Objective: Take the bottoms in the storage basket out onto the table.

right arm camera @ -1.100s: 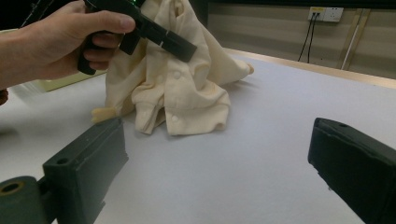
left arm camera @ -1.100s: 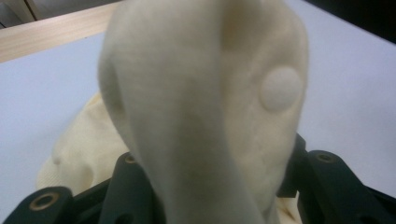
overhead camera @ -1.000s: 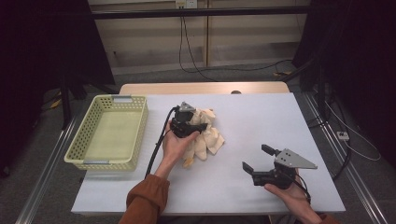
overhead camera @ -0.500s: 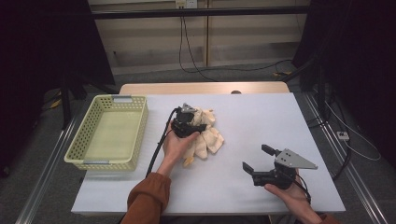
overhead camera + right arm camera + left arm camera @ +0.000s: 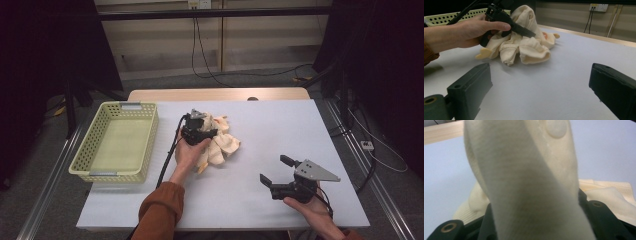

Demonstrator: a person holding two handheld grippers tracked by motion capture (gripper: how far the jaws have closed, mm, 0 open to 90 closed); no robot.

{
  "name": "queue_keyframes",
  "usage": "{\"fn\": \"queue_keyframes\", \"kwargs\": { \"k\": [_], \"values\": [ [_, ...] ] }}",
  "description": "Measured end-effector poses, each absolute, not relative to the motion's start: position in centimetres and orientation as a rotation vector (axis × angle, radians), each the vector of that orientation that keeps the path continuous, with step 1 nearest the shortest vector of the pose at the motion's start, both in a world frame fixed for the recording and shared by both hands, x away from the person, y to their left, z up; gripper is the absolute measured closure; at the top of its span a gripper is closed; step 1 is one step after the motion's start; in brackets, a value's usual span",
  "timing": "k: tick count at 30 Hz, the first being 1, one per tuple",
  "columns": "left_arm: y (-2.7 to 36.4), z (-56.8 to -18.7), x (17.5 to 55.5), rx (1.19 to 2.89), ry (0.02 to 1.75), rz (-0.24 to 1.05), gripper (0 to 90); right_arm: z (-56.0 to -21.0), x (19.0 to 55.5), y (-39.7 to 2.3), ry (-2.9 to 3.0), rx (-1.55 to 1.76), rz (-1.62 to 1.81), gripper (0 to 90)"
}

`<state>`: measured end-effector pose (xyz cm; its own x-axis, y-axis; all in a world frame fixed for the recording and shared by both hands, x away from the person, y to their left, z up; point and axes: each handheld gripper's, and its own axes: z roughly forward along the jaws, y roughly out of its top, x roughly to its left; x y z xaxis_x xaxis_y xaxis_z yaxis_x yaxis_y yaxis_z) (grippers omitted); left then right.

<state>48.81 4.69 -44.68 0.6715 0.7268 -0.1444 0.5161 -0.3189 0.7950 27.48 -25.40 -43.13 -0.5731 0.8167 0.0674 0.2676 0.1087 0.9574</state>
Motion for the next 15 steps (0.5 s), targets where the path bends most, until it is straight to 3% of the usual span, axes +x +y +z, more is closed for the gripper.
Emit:
{"fn": "queue_keyframes", "kwargs": {
  "k": [15],
  "values": [
    [4.52, -43.69, 48.14, 2.015, 0.942, 0.268, 49.4, -43.14, 27.43, -25.42, 1.903, 1.057, 1.476, 4.3]
  ]
}}
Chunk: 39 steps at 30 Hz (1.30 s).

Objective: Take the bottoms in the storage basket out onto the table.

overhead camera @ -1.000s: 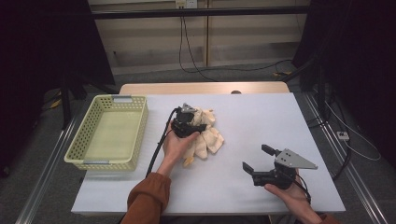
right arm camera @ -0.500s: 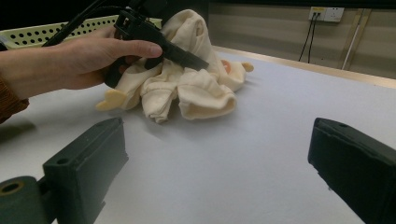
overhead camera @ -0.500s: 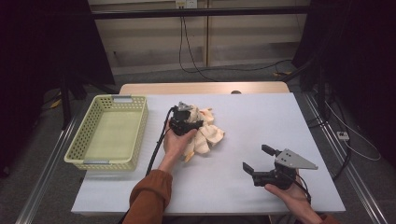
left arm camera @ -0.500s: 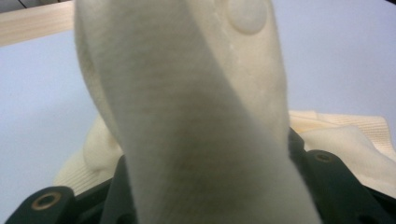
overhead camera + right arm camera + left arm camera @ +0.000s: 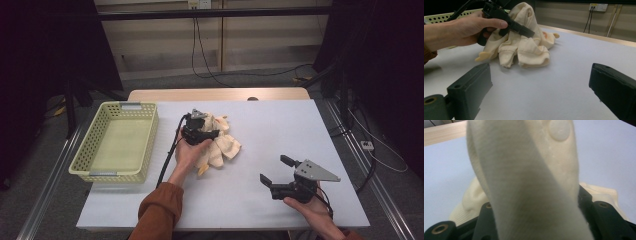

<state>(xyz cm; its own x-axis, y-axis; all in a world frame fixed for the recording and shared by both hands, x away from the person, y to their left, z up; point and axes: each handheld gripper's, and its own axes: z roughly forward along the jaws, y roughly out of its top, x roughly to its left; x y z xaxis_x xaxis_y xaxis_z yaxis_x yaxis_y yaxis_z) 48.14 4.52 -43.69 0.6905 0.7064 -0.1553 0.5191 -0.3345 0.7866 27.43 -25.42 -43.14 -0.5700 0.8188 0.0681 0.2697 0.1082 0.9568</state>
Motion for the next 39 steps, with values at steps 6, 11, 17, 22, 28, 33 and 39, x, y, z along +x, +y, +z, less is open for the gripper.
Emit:
{"fn": "queue_keyframes", "kwargs": {
  "k": [6, 11, 17, 22, 28, 33, 39],
  "values": [
    [4.5, -43.6, 48.4, 1.996, 0.965, 0.249, 41.9, -43.3, 27.5, -25.8, 1.895, 1.073, 1.472, 4.2],
    [4.3, -43.5, 48.6, 1.994, 0.964, 0.263, 31.8, -43.5, 27.8, -26.1, 1.892, 1.084, 1.473, 4.3],
    [4.4, -43.2, 48.5, 1.97, 0.951, 0.224, 12.8, -43.5, 28.0, -26.0, 1.898, 1.08, 1.481, 4.2],
    [4.6, -42.4, 48.2, 1.955, 0.941, 0.25, 7.9, -43.4, 28.0, -25.9, 1.9, 1.074, 1.492, 4.1],
    [5.0, -42.1, 48.3, 1.938, 0.942, 0.252, 5.5, -43.4, 28.2, -25.9, 1.898, 1.075, 1.495, 4.0],
    [5.0, -41.8, 48.0, 1.937, 0.919, 0.253, 5.6, -43.5, 28.3, -25.7, 1.907, 1.071, 1.49, 4.0],
    [5.1, -41.3, 47.7, 1.922, 0.886, 0.251, 5.3, -43.4, 28.1, -25.9, 1.895, 1.08, 1.487, 4.0]
  ]
}}
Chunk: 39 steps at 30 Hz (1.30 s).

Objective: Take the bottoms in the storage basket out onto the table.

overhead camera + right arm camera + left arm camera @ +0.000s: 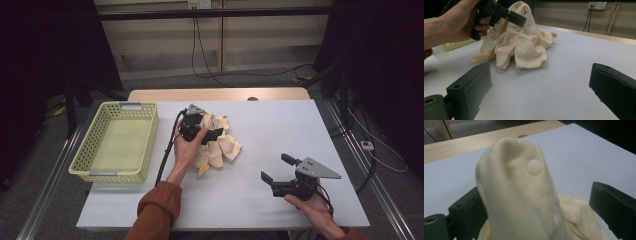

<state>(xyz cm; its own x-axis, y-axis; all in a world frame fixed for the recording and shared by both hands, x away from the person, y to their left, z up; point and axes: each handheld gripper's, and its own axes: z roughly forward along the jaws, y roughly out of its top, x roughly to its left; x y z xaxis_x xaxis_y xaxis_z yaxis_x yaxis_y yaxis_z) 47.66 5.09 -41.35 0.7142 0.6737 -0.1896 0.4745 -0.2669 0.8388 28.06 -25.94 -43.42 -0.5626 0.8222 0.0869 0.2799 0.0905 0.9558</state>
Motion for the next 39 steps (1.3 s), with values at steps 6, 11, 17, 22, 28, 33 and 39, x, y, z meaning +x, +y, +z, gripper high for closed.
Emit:
{"fn": "queue_keyframes", "kwargs": {
  "k": [6, 11, 17, 22, 28, 33, 39],
  "values": [
    [5.0, -40.7, 47.1, 1.92, 0.863, 0.264, 5.3, -43.4, 27.9, -25.8, 1.901, 1.069, 1.487, 4.0],
    [4.9, -40.3, 46.6, 1.941, 0.86, 0.299, 5.6, -43.3, 27.6, -25.7, 1.894, 1.078, 1.494, 3.9],
    [4.9, -39.8, 46.2, 1.937, 0.841, 0.285, 5.6, -43.1, 27.1, -25.8, 1.887, 1.074, 1.483, 3.9],
    [5.3, -39.5, 46.0, 1.93, 0.837, 0.305, 5.6, -43.2, 27.3, -25.7, 1.892, 1.073, 1.478, 3.9],
    [5.6, -38.5, 45.5, 1.909, 0.811, 0.385, 5.6, -43.2, 27.3, -25.7, 1.893, 1.071, 1.48, 3.9],
    [5.9, -38.3, 45.0, 1.889, 0.799, 0.455, 5.5, -43.2, 27.3, -25.7, 1.892, 1.072, 1.483, 3.9],
    [6.5, -38.2, 44.7, 1.9, 0.785, 0.421, 5.2, -43.2, 27.5, -25.6, 1.896, 1.071, 1.484, 4.0]
  ]
}}
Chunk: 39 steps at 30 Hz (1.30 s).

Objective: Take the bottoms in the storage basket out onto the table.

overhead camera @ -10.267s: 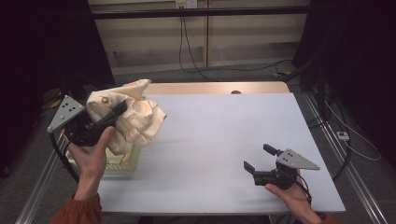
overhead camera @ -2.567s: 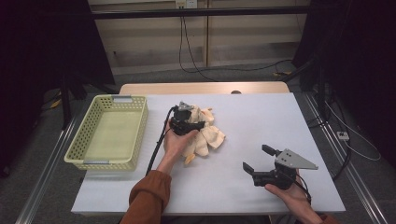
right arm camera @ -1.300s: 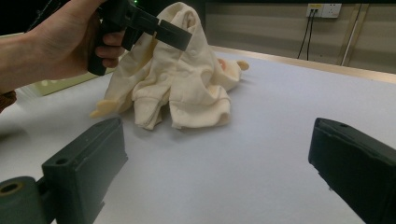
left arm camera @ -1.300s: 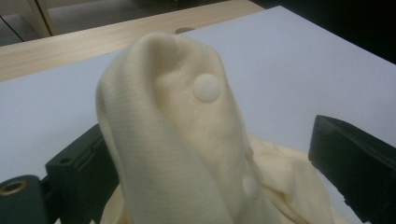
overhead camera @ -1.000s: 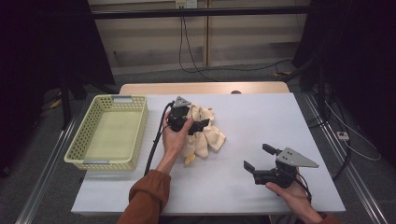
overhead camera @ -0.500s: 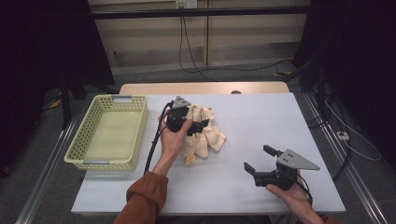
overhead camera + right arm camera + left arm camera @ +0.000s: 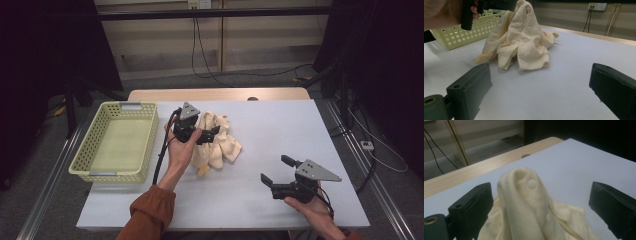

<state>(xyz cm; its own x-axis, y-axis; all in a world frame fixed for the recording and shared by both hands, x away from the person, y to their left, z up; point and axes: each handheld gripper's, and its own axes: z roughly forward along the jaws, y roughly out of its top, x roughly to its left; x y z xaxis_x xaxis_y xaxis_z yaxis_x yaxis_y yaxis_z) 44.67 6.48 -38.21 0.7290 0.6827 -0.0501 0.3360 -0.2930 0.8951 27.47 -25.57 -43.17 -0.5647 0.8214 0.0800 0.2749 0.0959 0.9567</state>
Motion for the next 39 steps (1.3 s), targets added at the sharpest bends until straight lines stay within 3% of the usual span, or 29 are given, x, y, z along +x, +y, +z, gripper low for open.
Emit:
{"fn": "queue_keyframes", "kwargs": {
  "k": [39],
  "values": [
    [10.9, -34.9, 41.9, 1.865, 0.825, 0.502, 5.0, -43.2, 27.7, -25.5, 1.902, 1.065, 1.472, 4.0]
  ]
}}
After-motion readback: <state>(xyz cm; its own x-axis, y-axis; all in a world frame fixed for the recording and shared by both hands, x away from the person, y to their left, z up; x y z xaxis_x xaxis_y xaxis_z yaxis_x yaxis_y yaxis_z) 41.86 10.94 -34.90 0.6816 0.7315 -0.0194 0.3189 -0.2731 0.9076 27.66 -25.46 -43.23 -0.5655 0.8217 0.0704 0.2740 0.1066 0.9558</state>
